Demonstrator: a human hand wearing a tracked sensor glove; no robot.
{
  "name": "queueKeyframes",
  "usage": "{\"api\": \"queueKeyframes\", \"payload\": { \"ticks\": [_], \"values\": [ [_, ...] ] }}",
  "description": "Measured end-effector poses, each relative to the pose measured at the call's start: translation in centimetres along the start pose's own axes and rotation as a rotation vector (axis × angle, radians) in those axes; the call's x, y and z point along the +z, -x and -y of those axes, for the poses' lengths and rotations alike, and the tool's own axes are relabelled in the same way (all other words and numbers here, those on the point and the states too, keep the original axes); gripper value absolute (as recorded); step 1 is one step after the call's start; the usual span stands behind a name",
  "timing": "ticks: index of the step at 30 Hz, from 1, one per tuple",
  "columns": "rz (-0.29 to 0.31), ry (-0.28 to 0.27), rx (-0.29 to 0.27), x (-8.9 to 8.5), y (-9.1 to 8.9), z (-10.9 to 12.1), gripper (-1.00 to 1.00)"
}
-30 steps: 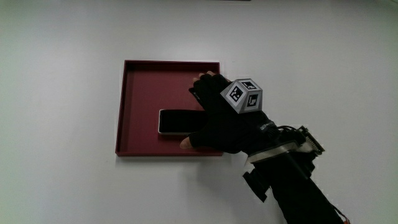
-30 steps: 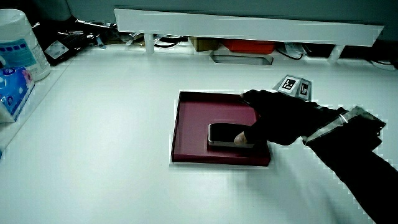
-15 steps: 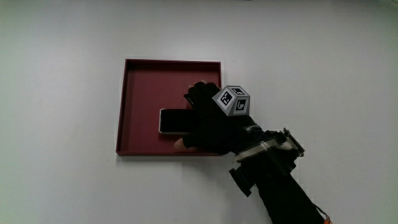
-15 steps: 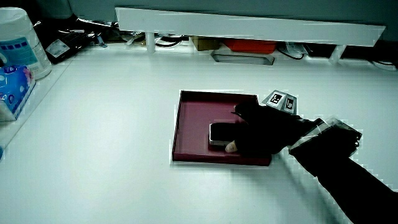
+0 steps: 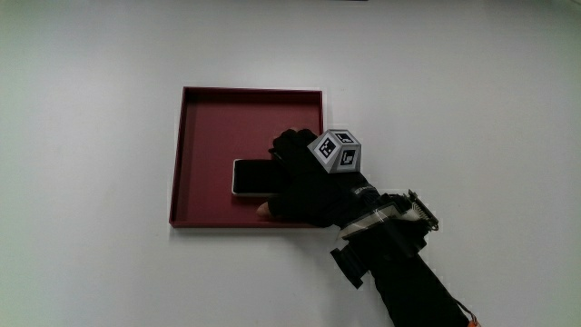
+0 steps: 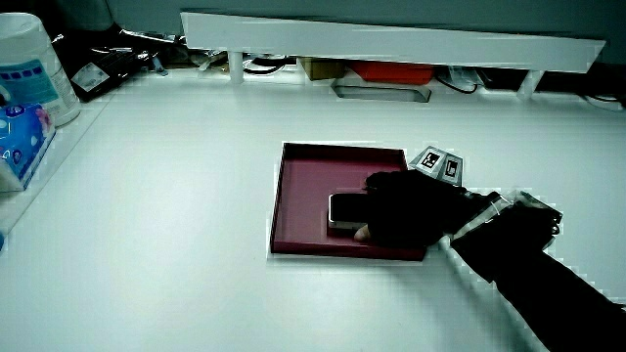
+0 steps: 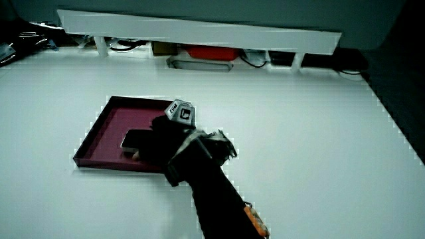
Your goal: Pick eraser
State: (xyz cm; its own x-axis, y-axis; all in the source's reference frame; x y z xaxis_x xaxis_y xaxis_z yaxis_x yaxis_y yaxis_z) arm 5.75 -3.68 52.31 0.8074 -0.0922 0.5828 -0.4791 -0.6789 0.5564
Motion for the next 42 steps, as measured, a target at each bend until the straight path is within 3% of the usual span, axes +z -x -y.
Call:
{"api": "queueKeyframes", "payload": {
  "ticks": [10, 21, 25, 31, 40, 41, 42],
  "values": [
    [0.028, -0.033, 0.0, -0.1, 0.4, 0.0, 0.62],
    [0.042, -0.08, 0.04, -0.3, 0.5, 0.3, 1.0],
    [0.02, -0.084, 0.056, -0.3, 0.5, 0.3, 1.0],
    [-0.012, -0.116, 0.098, 1.4, 1.5, 1.5, 1.0],
    [0.025, -0.157, 0.153, 4.8, 3.1, 4.9, 1.0],
    [0.017, -0.134, 0.169, 4.8, 2.9, 5.1, 1.0],
    [-0.045, -0.104, 0.211, 5.3, 3.5, 5.8, 1.0]
  ]
}}
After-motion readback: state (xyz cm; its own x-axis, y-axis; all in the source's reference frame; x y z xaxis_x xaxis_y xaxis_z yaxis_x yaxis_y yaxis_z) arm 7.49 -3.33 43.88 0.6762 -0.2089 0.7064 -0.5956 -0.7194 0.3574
